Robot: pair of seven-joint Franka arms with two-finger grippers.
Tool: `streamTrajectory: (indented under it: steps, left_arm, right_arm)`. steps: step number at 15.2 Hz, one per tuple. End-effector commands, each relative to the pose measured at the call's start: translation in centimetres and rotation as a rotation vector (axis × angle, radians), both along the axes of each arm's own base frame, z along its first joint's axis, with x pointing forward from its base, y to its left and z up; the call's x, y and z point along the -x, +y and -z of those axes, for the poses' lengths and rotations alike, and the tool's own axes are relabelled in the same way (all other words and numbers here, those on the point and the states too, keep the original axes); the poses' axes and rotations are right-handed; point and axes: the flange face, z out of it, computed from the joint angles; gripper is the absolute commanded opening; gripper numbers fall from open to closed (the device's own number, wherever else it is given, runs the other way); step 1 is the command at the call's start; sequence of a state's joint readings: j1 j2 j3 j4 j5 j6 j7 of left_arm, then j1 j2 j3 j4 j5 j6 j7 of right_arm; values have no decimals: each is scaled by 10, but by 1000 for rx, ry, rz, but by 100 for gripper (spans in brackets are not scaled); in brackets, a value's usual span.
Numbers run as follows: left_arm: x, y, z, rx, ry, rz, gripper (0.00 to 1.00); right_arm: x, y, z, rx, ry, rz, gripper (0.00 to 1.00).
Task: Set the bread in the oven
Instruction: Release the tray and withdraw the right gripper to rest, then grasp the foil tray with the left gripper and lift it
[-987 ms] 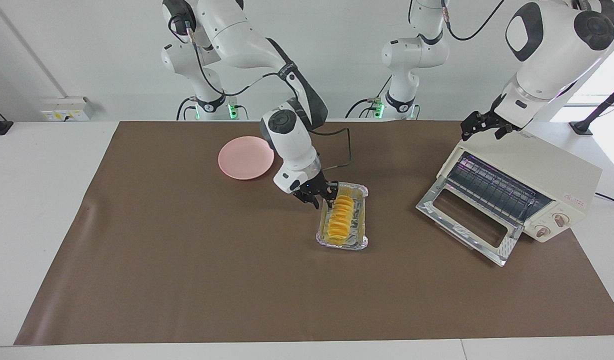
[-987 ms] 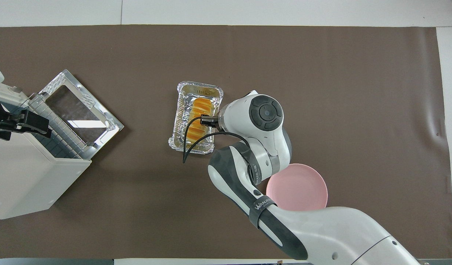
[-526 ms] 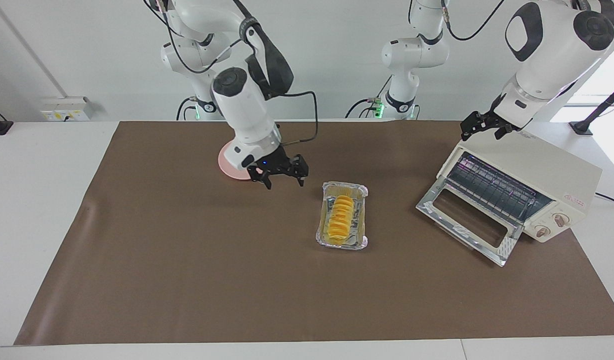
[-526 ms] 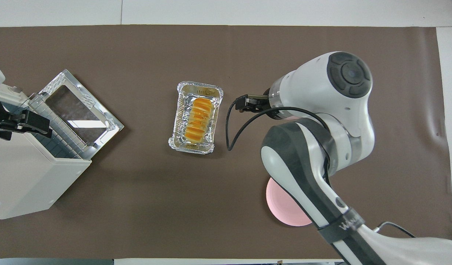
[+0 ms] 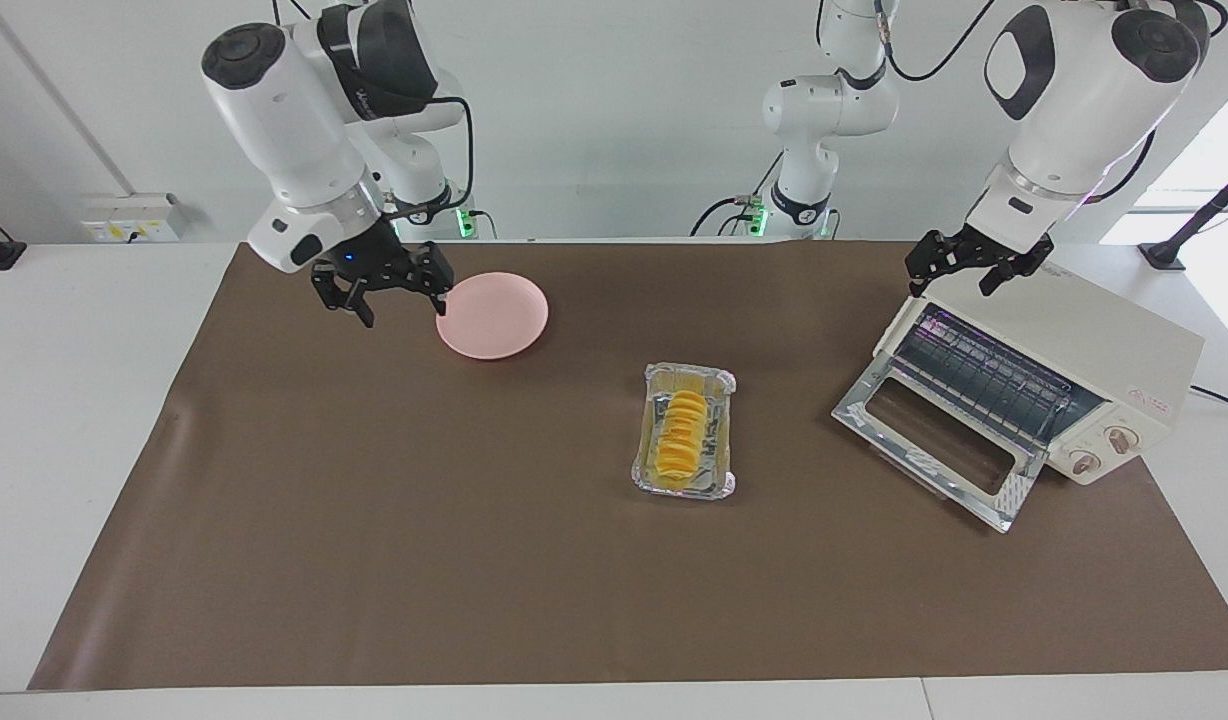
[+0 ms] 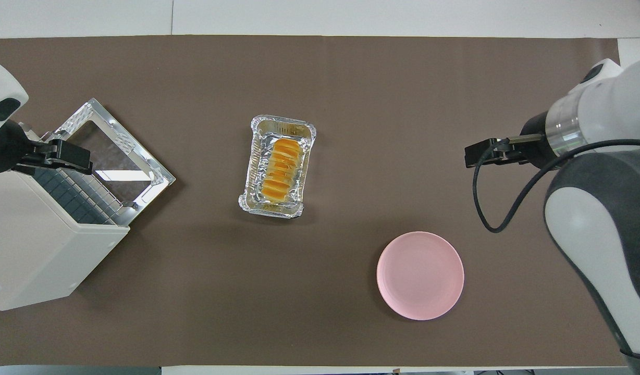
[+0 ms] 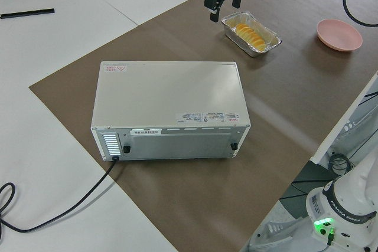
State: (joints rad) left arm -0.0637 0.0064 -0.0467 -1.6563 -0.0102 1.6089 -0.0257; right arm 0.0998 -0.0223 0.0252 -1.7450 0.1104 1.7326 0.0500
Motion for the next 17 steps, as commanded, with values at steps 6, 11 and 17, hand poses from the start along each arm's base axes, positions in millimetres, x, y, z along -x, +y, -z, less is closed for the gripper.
streamTrajectory:
  steps: [6,11,17]
  left_arm:
    - [-51,-178,81,5,-36,25,100]
    - [-27,-278,154,22,-50,50,100]
    - [15,-334,231,0,-12,103,100]
  right_arm:
    - [19,-56,-34,123,53,-5,100]
    - [19,-73,-30,121,61,-18,100]
    - [18,-81,-30,119,68,-1,100]
